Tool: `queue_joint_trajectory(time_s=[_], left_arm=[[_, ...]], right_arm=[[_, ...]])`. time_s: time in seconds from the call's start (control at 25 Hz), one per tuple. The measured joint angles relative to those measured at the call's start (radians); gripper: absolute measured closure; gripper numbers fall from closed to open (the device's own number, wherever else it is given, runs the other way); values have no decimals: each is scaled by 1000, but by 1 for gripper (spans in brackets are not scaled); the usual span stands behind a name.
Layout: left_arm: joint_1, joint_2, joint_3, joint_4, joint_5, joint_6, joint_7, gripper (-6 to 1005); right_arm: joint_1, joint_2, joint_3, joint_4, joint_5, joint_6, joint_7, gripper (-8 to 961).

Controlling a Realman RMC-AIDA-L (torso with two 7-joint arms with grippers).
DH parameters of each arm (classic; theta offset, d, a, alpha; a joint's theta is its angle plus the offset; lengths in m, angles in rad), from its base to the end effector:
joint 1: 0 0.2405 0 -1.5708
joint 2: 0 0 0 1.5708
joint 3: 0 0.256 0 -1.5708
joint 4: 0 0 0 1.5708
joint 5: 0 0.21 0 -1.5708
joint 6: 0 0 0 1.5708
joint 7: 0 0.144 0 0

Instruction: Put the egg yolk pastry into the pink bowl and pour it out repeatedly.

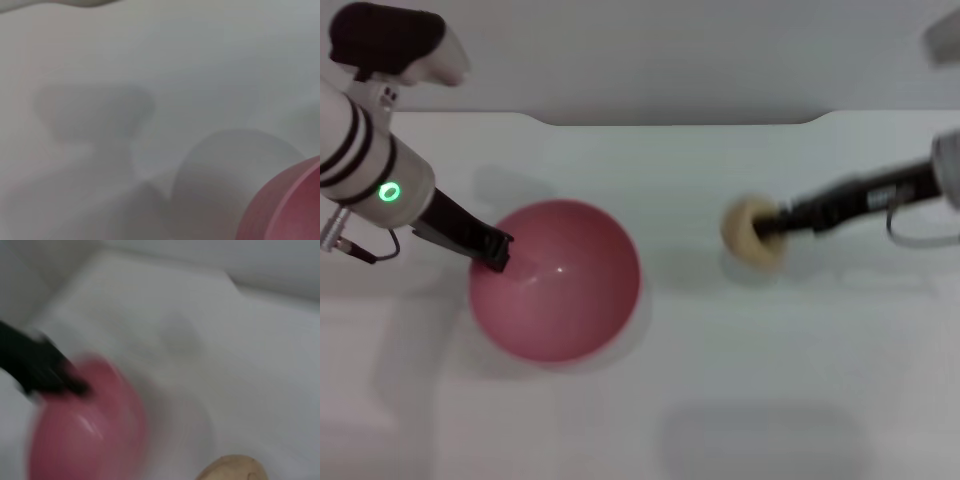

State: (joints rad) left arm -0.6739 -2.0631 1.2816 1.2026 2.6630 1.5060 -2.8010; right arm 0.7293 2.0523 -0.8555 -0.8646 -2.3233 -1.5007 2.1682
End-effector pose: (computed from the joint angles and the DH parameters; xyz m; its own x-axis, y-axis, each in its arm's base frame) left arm -0.1992 0.3779 0.0099 0.5126 0.8568 -0.0556 0.7199 -0.4642 -0.5161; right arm 0.2111 0.3859 0.0113 0.6818 -0.7089 -0.1807 -0.7310 -0.6695 -0.1317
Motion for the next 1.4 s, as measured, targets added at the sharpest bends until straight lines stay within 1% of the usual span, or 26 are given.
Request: queue_joint_trajectory(time_s=[0.12,0.2,0.28,0.44,0.6,0.76,0.88,0.96,1.16,1.24,1.32,1.4], left_arm=[[-22,-3,24,-33,-1,6,-1,1000],[-42,-6,44,-62,-16,0,-6,1000],[-62,-7,76,-92,-43,-28,-11,1001],[-94,-10,125,-118,-78,-70,-22,1001],[-109,-12,136,-120,-101,-85,-26,1000],[-116,-12,137,-120,-121,-97,-26,1000],[-117,-10,137,-120,-125,-106,-25,1000],[-115,-8,136,-121,-125,-112,-23,1000],[-104,-3,127,-121,-117,-140,-17,1000],[-98,0,126,-121,-115,-164,-16,1000],[-86,1,125,-121,-107,-207,-14,1000],[-65,2,120,-116,-99,-270,-14,1001]], right_arm=[[-13,1,30,-93,129,-68,-63,745],[-16,3,27,-145,219,-106,-119,753],[-10,7,12,-165,261,-124,-174,761],[20,10,-101,-156,267,-113,-250,778],[40,12,-256,-124,248,-71,-264,798],[49,19,-378,-120,236,-13,-256,830],[51,22,-422,-124,234,29,-229,798],[51,22,-426,-129,224,43,-210,777],[43,22,-409,-165,179,47,-167,584],[34,22,-387,-194,137,53,-115,518],[27,22,-340,-208,102,52,-66,462],[14,21,-270,-227,63,46,-18,462]])
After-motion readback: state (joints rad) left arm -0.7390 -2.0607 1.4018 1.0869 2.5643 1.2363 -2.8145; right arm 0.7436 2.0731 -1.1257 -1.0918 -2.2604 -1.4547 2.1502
